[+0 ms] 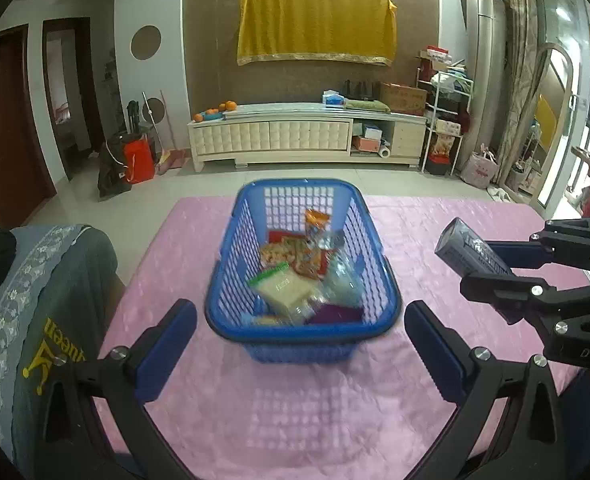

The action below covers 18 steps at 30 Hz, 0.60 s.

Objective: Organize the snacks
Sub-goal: 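Carry the gum box over the basket and open the right tool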

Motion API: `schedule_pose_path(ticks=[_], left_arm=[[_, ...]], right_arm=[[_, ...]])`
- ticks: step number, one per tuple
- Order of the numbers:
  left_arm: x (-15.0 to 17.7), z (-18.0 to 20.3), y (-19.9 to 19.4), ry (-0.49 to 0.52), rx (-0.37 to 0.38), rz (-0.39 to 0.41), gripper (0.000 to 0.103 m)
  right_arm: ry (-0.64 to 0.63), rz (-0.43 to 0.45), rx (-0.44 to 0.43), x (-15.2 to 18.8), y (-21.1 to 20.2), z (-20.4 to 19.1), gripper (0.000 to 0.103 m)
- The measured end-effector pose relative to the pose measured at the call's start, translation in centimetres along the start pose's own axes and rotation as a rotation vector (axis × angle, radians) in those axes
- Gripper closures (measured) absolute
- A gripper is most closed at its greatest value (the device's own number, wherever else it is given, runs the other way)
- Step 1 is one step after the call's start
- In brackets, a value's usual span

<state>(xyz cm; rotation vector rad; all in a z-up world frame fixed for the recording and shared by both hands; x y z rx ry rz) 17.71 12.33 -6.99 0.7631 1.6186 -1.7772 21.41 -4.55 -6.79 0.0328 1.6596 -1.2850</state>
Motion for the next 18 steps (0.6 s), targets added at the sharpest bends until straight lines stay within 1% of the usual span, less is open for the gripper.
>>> schedule_pose_path(ticks=[4,6,7,9,14,17,18], left_arm=[[-2.2,-2.4,1.1,-0.009,-0.017,-0.005,0.000],[-3.0,-3.6,2.1,-0.007,-0.025,-0.020,0.000],[-3.2,-4.0,2.3,-0.005,-0.034,-0.024,0.000],[-3.6,-5.2,2.9,0.000,-0.077,-0.028,0.000],[-3.6,-7.2,5.2,-0.007,-0.089,-0.072,0.000],[-4.0,-8.5,6.2,-0.011,-0.118,-0.082,0.000],[-4.0,-8.8,6.5,-0.017,-0.116,-0.084,0.000]], right_arm=[[0.021,-0.010,-0.016,-2.3,2.0,0.7,0.067],[0.037,-0.022,-0.030,-3.1,3.2,0.8,0.067],[0.041,-0.030,-0.035,-3.5,4.0,0.8,0.067],[0.038,-0.044,-0.041,-3.9,5.3,0.8,0.067],[0.000,-0.107,-0.063,-4.5,9.8,0.5,0.067],[-0.020,-0.135,-0.048,-4.5,11.9,0.4,0.067],[-0.026,-0.138,-0.041,-4.6,12.3,0.6,0.067]])
Point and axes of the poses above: each gripper's, at about its wrist camera, not at the fingertips, and y roughly the way its jaws point, z to its right, x to its underside, the point moved 10 cm from there along y, roughly the way its jaws point, and after that the axes turned 7 degrees about x, right-handed, at the moved point
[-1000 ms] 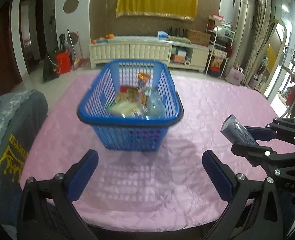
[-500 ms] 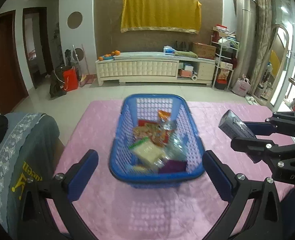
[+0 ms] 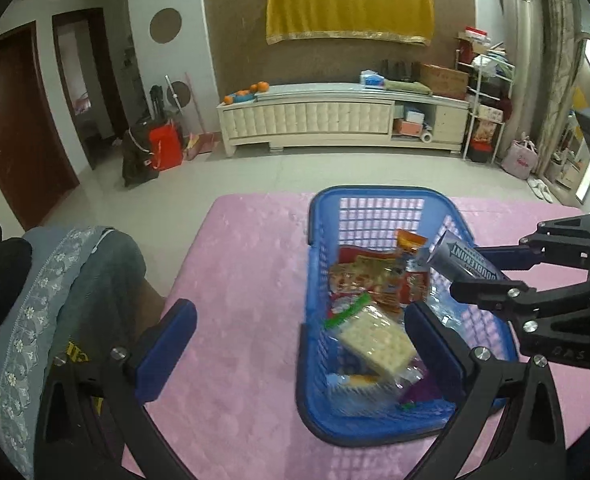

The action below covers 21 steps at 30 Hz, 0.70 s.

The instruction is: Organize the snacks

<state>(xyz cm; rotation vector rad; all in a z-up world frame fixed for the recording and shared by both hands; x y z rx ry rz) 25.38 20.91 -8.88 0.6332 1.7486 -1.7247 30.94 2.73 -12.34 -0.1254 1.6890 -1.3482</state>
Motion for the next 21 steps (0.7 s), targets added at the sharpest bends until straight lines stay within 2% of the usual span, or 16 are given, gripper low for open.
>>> schedule_pose_path(ticks=[7,10,11,12,14,21], left_arm=[[0.4,-1.1,1.5,-0.022,0.000,-0.017,0.000],[0.5,-1.0,1.5,-0.020,-0.005,-0.021,0.000],[0.6,-0.8,1.4,-0.016,-0.009,-0.019,0.000],[0.8,-0.7,1.2,-0.011,-0.012,-0.016,0.000],[0.9,-0.4,0.8,-0.009,-0.012,-0.009,0.000],[1.8,1.0,-1.9,-0.047,0.041,0.034,0.000]], right_arm=[[-0.027,-0.056,0.012,0.3,2.7,0.2,0.067],[-0.050,-0.038,0.073,0.0,3.1,0.6,0.062],[-0.053,-0.036,0.078,0.1,3.1,0.6,0.051],[-0.051,-0.036,0.082,0.1,3.1,0.7,0.029],[-0.036,-0.018,0.094,0.2,2.6,1.0,0.013],[0.098,0.049,0.098,1.3,-1.6,2.3,0.012]])
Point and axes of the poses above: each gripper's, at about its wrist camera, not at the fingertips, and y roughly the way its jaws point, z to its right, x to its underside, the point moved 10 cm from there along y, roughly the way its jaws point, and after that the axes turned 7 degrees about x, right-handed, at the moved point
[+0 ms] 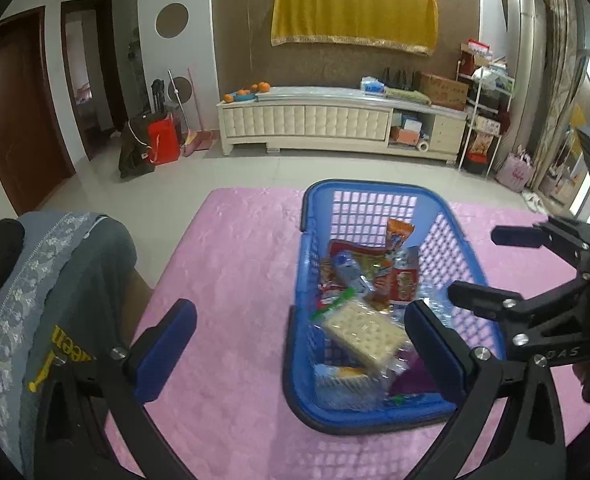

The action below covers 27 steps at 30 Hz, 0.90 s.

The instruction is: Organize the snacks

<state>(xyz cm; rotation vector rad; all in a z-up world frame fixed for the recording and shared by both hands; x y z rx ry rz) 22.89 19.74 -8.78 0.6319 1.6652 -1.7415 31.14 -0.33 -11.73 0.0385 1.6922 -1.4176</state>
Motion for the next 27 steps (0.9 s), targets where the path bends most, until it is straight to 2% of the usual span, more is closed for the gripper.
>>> schedule_pose_path(ticks=[6,9,16,18,22,25,27], left_arm=[[1.3,2.3,-3.1,-0.021,0.046,0.040,0.000],[2.1,3.6,-5.2,-0.033,0.054,0.082,0.000],[5.2,6.4,-9.3,-0.067,0.101,0.143,0.000],[6.4,7.1,-10.1,-0.074,0.111,0.143,0.000],[8.3,8.2,-12.0,-0.065,0.074,0.178,0.000],[8.7,10.0,-13.7,0.019,0.027,0.218,0.000],[8.7,10.9,-14.6,0.037,0.040,0.232,0.000]], right_arm=[[0.095,0.037,0.043,2.7,-4.7,1.3,0.010],[0.128,0.083,0.066,4.3,-7.7,1.4,0.010],[0.258,0.142,0.141,8.7,-12.7,2.5,0.008],[0.282,0.150,0.153,9.9,-13.5,2.5,0.000],[0.335,0.160,0.158,12.5,-15.2,2.0,0.000],[0.332,0.170,0.220,13.8,-16.7,1.8,0.000],[0.316,0.181,0.273,14.2,-18.0,1.8,0.000]])
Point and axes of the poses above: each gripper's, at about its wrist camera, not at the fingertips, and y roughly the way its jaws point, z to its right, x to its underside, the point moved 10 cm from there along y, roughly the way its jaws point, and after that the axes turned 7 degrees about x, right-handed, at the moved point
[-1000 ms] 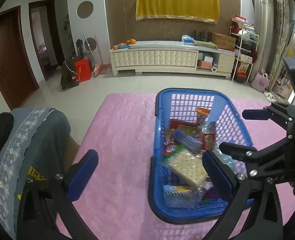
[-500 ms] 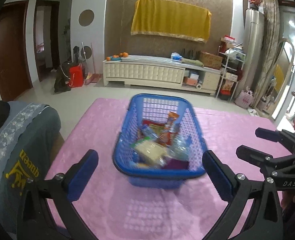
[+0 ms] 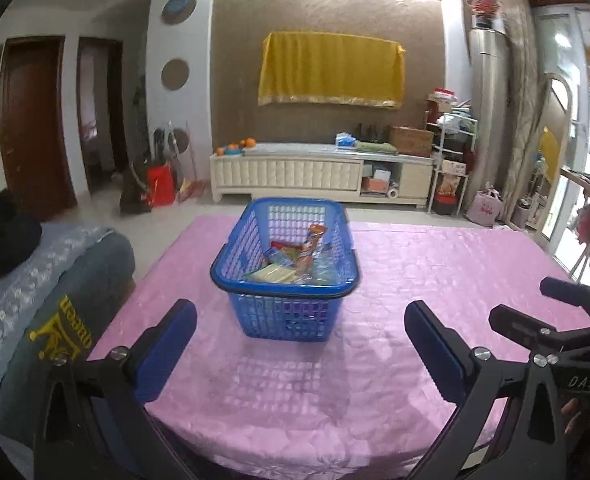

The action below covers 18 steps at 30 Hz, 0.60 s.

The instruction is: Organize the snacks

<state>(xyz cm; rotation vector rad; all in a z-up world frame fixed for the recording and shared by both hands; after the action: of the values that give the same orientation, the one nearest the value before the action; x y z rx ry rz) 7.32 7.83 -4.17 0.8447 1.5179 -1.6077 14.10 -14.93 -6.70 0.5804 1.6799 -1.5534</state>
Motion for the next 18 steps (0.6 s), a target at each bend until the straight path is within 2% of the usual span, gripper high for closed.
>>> schedule_pose_path(ticks=[4,10,14,18], left_arm=[[-0.3,1.5,-1.6,0.008,0.048,0.024,0.000],[0.7,2.9,-2.6,0.013,0.088,0.021,0.000],[1.4,3.8,-2.8,0.035,0.090,0.017,0.000],[1.4,4.1,-3.0,0.062,0.078,0.024,0.000]], right_arm=[[0.021,0.065,0.028,-0.4,-2.7,0.6,0.000],[0.073,0.081,0.032,0.7,-4.1,1.9,0.000],[0.092,0.070,0.029,1.8,-4.2,2.1,0.000],[0.090,0.100,0.050,2.3,-4.9,2.3,0.000]])
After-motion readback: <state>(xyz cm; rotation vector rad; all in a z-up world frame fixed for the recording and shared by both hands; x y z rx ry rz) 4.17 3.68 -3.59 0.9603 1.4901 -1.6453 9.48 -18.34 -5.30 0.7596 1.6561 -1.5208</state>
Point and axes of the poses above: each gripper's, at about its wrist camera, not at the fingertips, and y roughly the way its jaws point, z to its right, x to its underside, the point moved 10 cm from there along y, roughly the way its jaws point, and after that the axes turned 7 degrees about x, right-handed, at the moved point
